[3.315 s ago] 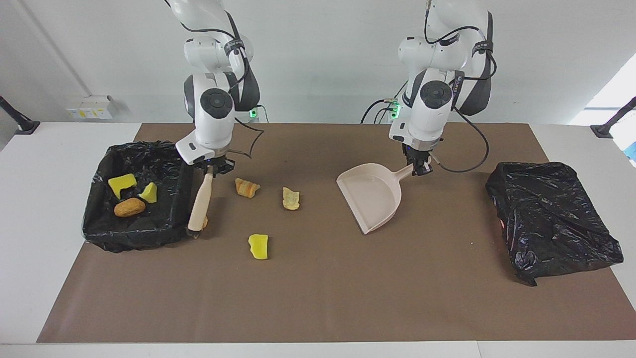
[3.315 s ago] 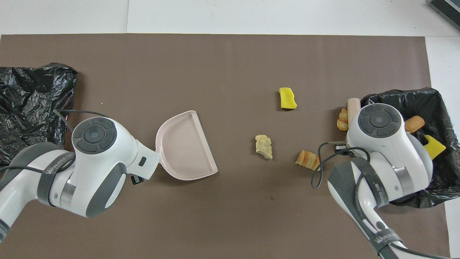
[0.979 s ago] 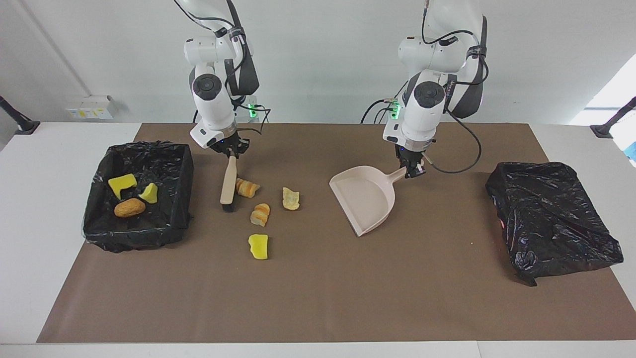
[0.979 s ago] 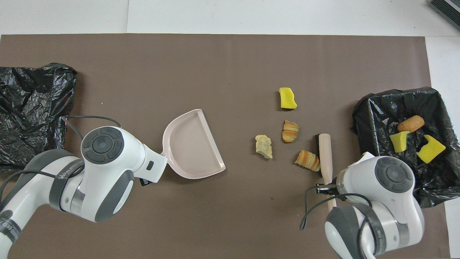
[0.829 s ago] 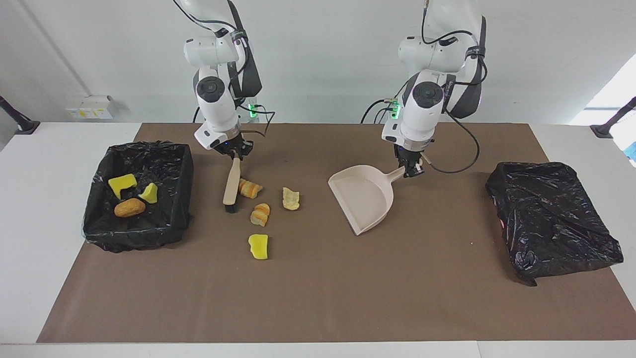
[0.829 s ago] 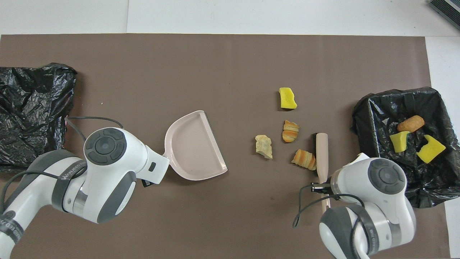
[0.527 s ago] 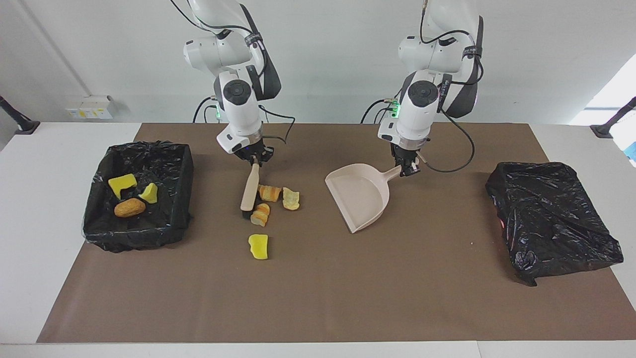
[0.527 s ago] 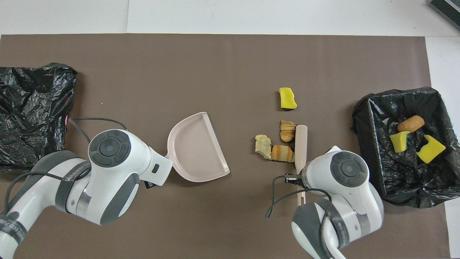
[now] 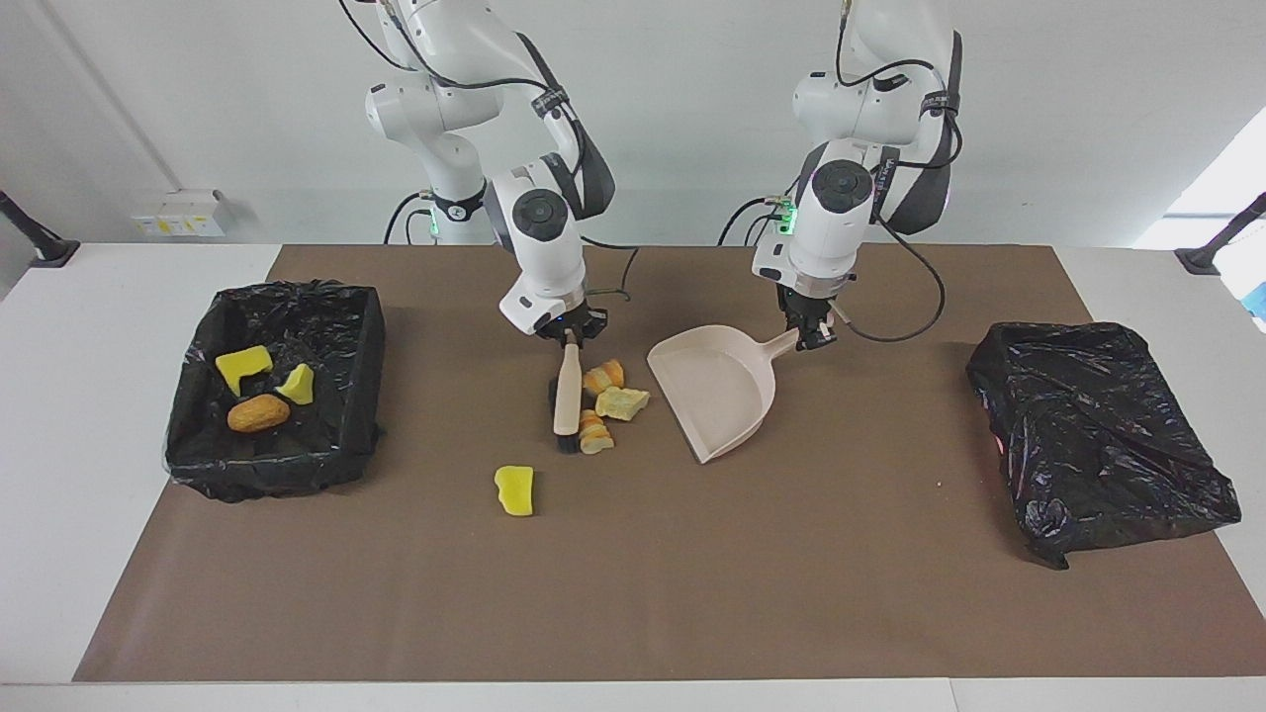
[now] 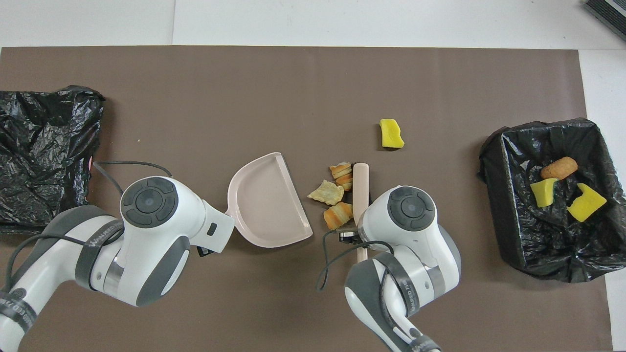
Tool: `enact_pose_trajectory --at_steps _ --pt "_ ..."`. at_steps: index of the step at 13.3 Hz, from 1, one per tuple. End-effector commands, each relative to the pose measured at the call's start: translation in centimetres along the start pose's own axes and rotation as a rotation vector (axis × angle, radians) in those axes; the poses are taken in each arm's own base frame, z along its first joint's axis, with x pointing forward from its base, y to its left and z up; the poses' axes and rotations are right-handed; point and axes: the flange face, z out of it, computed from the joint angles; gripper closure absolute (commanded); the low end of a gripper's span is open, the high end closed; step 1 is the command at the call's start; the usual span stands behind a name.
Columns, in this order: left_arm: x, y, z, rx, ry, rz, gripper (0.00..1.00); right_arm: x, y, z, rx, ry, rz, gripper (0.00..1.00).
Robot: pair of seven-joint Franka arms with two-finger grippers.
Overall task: Sweep and dump trash in bin
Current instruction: 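Sweep the crumbs into the dustpan held by the left gripper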
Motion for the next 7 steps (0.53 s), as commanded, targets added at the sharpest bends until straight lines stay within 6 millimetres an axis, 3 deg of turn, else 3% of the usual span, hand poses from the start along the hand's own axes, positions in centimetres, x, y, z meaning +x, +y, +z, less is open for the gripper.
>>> enact_pose_trajectory --at_steps 1,4,5,7 --pt "-0.4 0.9 -0.1 -0.006 0.003 -0.015 1.0 -0.8 -3.4 0.4 0.134 -0.071 -0.003 1.0" --pt "-0.4 1.0 -0.1 -0.006 0.003 -0.013 1.0 -1.3 -5.2 -0.8 0.338 -0.133 0.091 1.0" --pt "-0.4 0.9 -0.1 -0.006 0.003 -0.015 1.0 -1.1 -5.4 -2.3 0.351 -0.127 0.094 1.0" --pt "-0.4 1.0 -0.1 -0.006 0.003 -0.015 1.0 -0.8 -4.0 -5.0 0.325 -0.16 0.074 1.0"
